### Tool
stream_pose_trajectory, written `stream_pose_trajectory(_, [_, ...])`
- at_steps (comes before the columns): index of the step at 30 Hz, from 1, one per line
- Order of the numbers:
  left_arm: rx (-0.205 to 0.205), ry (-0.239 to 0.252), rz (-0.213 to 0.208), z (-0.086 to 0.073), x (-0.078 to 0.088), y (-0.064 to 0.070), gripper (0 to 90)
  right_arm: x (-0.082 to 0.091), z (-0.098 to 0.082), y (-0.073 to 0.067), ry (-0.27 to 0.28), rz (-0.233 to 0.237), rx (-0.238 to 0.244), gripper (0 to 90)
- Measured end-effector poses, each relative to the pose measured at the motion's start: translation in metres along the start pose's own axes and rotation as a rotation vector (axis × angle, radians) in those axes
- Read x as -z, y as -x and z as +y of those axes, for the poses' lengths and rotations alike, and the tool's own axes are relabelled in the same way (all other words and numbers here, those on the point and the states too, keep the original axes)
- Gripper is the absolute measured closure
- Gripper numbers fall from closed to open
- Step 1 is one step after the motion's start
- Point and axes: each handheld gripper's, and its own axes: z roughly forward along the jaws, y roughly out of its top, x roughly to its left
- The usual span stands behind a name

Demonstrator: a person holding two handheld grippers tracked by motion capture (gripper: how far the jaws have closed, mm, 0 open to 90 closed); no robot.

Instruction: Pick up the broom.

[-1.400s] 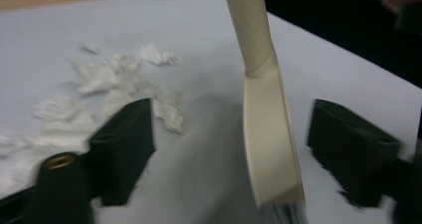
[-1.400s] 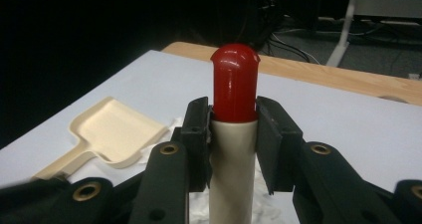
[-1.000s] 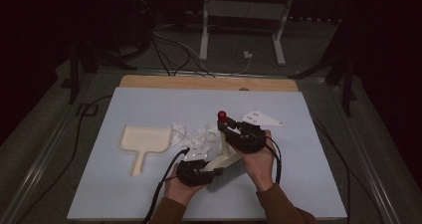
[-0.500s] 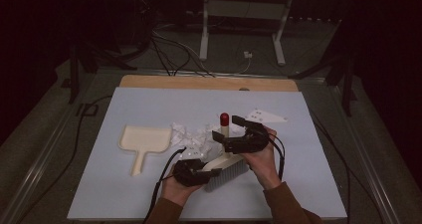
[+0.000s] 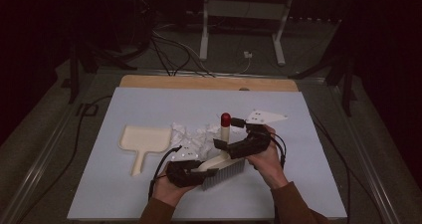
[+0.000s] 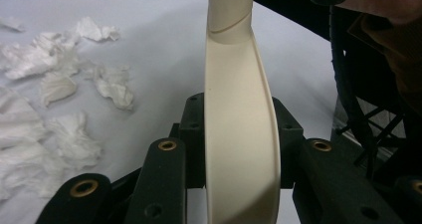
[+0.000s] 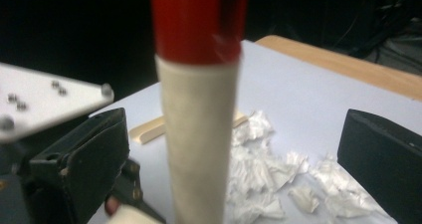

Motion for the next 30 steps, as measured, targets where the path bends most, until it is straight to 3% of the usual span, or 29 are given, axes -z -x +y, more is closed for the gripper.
stream_pose_trajectory(4, [-0.026, -0.003, 0.000, 0.002, 0.007, -0.002, 69.1, 0.002, -0.002, 0.002, -0.020, 0.052, 0.002, 0.0])
stream_pose_trajectory(14, [-0.080, -0.006, -0.027, 0.004, 0.025, -0.010, 69.1, -0.001, -0.004, 0.002, -0.088, 0.100, 0.054, 0.0])
stream_pose_trajectory(18, [-0.104, 0.005, -0.041, 0.006, 0.032, -0.014, 69.1, -0.004, -0.008, 0.005, -0.119, 0.161, 0.058, 0.0])
stream_pose_trajectory(19, [-0.110, 0.007, -0.041, 0.006, 0.034, -0.014, 69.1, -0.006, -0.010, 0.006, -0.142, 0.194, 0.058, 0.0])
stream_pose_trajectory(24, [-0.128, 0.009, -0.064, 0.008, 0.040, -0.016, 69.1, -0.012, -0.014, 0.007, -0.212, 0.224, 0.073, 0.2])
stream_pose_trajectory(30, [-0.159, -0.011, -0.098, 0.007, 0.043, -0.018, 69.1, -0.019, -0.017, 0.007, -0.295, 0.251, 0.095, 7.6])
